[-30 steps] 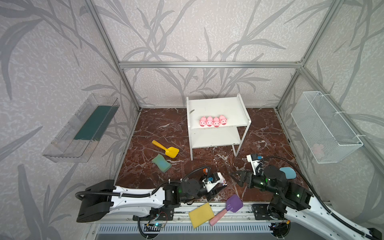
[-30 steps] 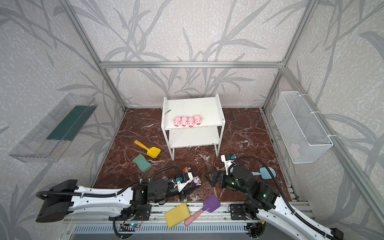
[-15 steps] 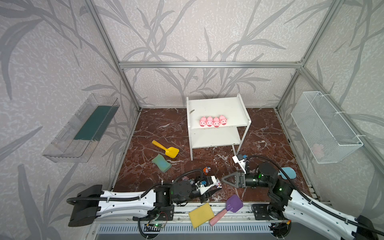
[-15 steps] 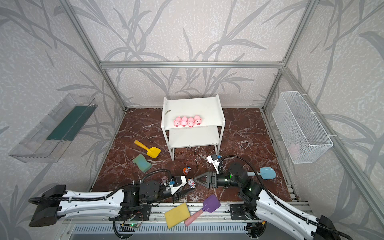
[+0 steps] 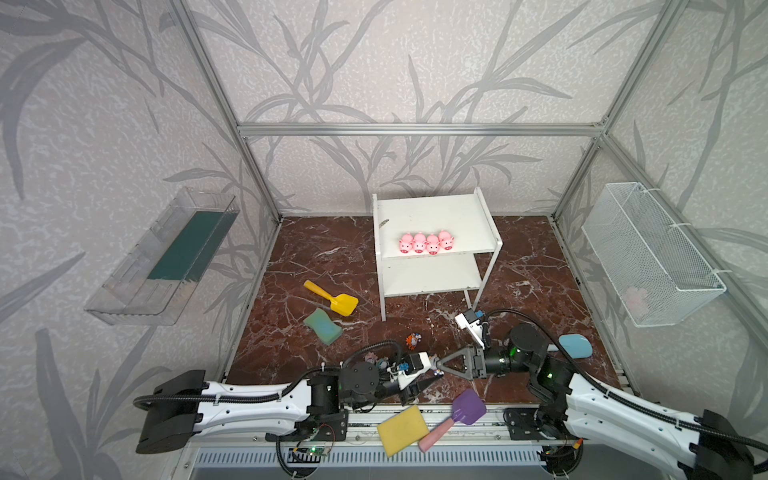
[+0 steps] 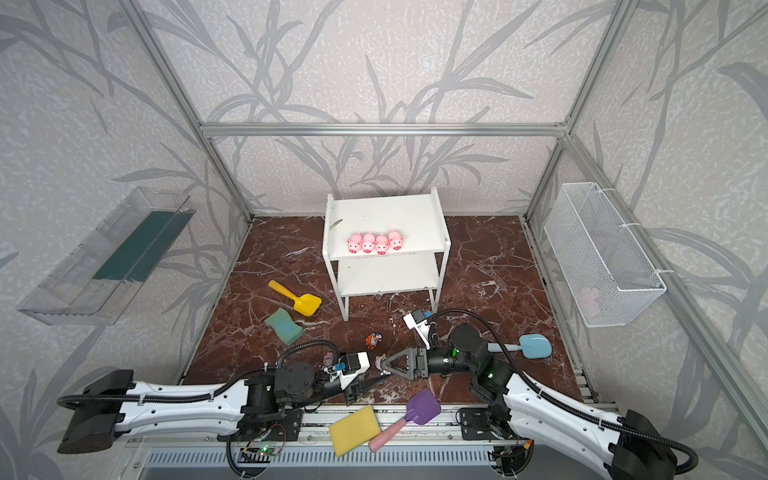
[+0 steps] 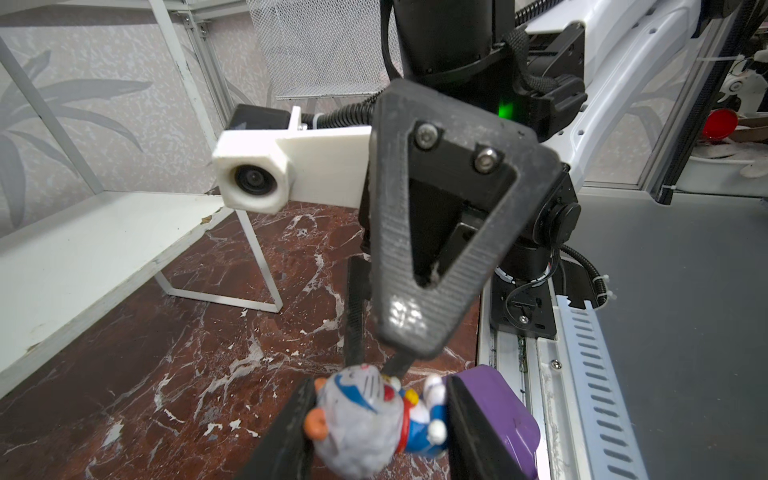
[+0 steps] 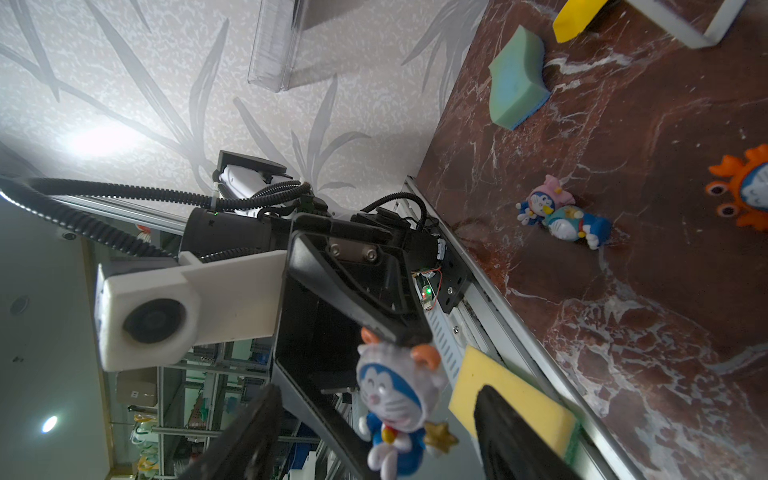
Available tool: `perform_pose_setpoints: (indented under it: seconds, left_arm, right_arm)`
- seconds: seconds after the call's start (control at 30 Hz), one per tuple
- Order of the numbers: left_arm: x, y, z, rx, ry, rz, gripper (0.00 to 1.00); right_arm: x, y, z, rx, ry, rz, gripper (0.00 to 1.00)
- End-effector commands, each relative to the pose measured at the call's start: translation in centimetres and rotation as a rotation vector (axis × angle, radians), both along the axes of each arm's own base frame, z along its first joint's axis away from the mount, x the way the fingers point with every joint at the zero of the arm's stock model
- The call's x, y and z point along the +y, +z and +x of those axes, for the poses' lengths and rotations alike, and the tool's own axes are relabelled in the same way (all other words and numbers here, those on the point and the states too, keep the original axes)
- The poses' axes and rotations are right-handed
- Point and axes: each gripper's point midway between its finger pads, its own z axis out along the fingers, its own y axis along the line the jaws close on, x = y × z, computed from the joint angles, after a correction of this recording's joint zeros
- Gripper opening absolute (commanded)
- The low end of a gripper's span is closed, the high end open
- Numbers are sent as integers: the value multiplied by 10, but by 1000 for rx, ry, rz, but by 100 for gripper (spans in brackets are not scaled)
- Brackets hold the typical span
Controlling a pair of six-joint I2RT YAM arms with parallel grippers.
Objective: Place and organize the plastic toys onto the shelf
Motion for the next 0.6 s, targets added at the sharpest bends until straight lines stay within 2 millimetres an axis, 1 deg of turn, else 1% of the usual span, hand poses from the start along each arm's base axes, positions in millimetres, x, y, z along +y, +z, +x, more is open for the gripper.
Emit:
perform_pose_setpoints:
  seconds: [0.0,0.17,0.37,0.57]
  left_arm:
    - [0,22,3,-40,12,-62,31]
    - [0,29,4,-61,22,-81,31]
    - [-1,30,4,-63,16,-88,31]
    - [-1,30,4,-65,21,-90,32]
  right_arm:
    - [0,1,-3,-29,10,14,71]
    - [5,4,-9,-35,48,34,61]
    - [11,7,-11,-32,73,68,52]
    - [14,5,-10,-21,75,72,41]
